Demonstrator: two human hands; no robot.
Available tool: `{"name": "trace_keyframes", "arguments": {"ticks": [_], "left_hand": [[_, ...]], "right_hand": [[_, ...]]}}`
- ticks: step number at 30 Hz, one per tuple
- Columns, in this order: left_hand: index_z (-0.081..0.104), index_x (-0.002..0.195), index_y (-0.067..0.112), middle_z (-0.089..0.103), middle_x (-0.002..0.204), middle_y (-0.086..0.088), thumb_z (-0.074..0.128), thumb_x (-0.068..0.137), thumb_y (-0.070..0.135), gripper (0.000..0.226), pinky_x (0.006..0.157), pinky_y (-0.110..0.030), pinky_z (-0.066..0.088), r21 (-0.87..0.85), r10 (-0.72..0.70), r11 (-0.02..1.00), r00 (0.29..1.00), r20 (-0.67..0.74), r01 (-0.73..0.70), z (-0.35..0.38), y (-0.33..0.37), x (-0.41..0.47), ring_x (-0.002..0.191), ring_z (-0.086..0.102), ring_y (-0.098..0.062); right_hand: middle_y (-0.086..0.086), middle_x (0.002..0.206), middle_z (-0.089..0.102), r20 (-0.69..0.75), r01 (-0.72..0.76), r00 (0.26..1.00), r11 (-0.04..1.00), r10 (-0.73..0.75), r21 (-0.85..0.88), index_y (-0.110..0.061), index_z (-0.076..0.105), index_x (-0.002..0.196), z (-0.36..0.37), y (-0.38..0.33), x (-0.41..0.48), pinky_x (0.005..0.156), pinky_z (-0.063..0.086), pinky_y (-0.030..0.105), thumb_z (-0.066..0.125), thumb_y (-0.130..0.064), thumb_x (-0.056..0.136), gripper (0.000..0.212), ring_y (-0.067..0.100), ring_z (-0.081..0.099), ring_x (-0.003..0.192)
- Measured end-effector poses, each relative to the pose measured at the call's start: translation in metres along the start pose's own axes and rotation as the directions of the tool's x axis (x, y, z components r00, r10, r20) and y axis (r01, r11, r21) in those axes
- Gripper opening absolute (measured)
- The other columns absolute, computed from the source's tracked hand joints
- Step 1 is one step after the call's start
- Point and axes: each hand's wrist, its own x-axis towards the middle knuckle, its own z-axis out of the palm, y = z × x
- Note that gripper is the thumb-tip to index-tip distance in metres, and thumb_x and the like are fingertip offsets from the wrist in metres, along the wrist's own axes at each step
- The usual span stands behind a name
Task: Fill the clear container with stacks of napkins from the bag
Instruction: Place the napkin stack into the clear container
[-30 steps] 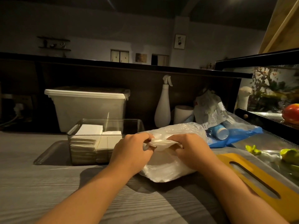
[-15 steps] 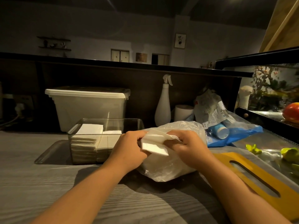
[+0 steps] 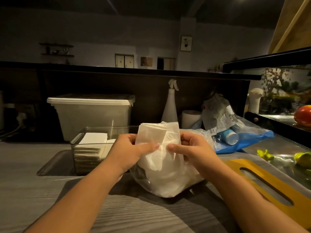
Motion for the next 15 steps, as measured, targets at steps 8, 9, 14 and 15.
{"name": "trace_keyframes", "arguments": {"ticks": [8,9,14,15], "left_hand": [[0.070,0.101,0.027,0.076,0.087,0.002,0.075,0.076,0.023,0.026,0.086,-0.044,0.058,-0.229,-0.034,0.971,0.987,0.155,0.070,0.0062,0.0021,-0.0089,0.093,0.070,-0.023],[0.070,0.101,0.026,0.076,0.088,0.001,0.074,0.074,0.023,0.028,0.087,-0.045,0.057,-0.268,-0.043,0.959,0.983,0.178,0.091,0.0063,0.0025,-0.0095,0.093,0.070,-0.023],[0.071,0.103,0.021,0.077,0.094,-0.008,0.066,0.080,0.018,0.023,0.084,-0.045,0.057,-0.434,-0.105,0.871,0.950,0.295,0.232,0.0083,0.0032,-0.0093,0.082,0.075,-0.024],[0.070,0.104,0.020,0.077,0.093,-0.009,0.066,0.079,0.020,0.025,0.086,-0.047,0.056,-0.452,-0.119,0.855,0.943,0.310,0.256,0.0091,0.0021,-0.0097,0.085,0.074,-0.027]], "right_hand": [[0.001,0.104,0.077,-0.019,0.038,0.999,0.997,-0.037,0.062,-0.018,0.070,0.114,0.0060,-0.0011,-0.0019,0.088,0.059,0.042,0.072,-0.010,0.088,0.027,0.020,0.074,0.097],[0.000,0.103,0.077,-0.030,0.047,0.999,0.997,-0.045,0.054,-0.019,0.070,0.114,0.0068,-0.0013,-0.0024,0.087,0.060,0.042,0.072,-0.011,0.088,0.027,0.019,0.074,0.097],[-0.001,0.104,0.076,-0.077,0.036,0.996,0.999,-0.032,0.039,-0.020,0.070,0.114,0.0040,0.0005,0.0004,0.088,0.060,0.047,0.075,-0.015,0.086,0.029,0.019,0.073,0.097],[-0.002,0.105,0.076,-0.076,0.026,0.997,0.999,-0.024,0.020,-0.022,0.071,0.112,0.0042,0.0012,0.0011,0.088,0.060,0.048,0.075,-0.018,0.086,0.027,0.019,0.073,0.098]]}}
